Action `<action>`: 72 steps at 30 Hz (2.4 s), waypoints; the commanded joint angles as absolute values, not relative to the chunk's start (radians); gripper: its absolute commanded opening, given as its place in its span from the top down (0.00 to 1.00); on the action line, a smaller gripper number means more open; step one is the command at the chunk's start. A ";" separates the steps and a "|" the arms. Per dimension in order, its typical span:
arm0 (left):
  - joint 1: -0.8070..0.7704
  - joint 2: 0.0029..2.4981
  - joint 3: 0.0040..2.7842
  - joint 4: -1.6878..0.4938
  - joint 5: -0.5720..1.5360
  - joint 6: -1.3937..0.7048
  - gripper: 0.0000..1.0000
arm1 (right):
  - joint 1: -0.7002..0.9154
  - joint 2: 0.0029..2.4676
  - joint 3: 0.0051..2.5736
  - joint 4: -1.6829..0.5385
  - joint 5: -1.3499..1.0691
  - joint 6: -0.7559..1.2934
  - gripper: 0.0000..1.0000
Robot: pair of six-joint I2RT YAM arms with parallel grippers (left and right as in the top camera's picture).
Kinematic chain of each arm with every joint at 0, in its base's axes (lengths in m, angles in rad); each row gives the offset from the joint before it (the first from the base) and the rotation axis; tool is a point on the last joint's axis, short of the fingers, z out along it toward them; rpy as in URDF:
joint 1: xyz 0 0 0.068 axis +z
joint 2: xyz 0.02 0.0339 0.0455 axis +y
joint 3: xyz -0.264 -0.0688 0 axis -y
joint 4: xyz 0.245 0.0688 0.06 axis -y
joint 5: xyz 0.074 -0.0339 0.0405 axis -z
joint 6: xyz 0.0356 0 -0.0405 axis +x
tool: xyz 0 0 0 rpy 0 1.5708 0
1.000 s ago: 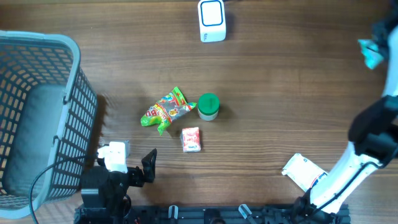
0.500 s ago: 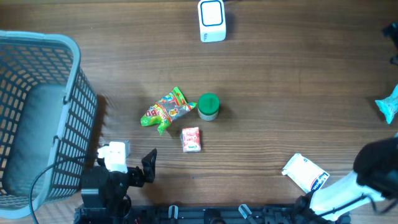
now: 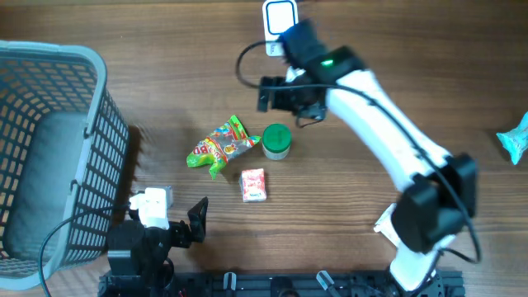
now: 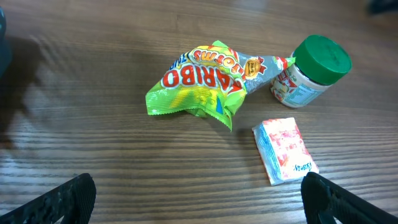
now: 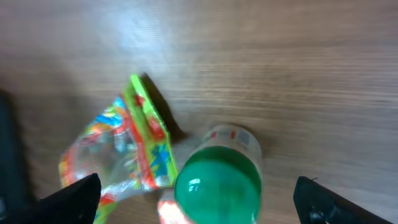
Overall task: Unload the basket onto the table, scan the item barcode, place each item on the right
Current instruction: 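Lower right gripper over the green-lidded jar and grasp it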
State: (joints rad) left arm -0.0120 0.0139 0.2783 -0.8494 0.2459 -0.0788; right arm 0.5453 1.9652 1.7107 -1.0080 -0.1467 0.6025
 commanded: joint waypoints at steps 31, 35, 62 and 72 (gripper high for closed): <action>-0.010 0.007 0.278 -0.847 0.262 -0.060 0.00 | 0.658 2.140 2.069 -1.515 0.194 -0.047 0.00; -0.010 0.007 0.278 -0.847 0.262 -0.060 0.00 | 0.627 2.136 2.112 -1.608 0.084 0.958 0.00; -0.010 0.007 0.278 -0.847 0.262 -0.060 0.00 | 0.614 2.135 1.761 -1.276 0.052 0.710 0.33; -0.010 0.007 0.278 -0.847 0.262 -0.060 0.00 | 0.614 2.111 1.882 -1.351 0.020 0.145 0.00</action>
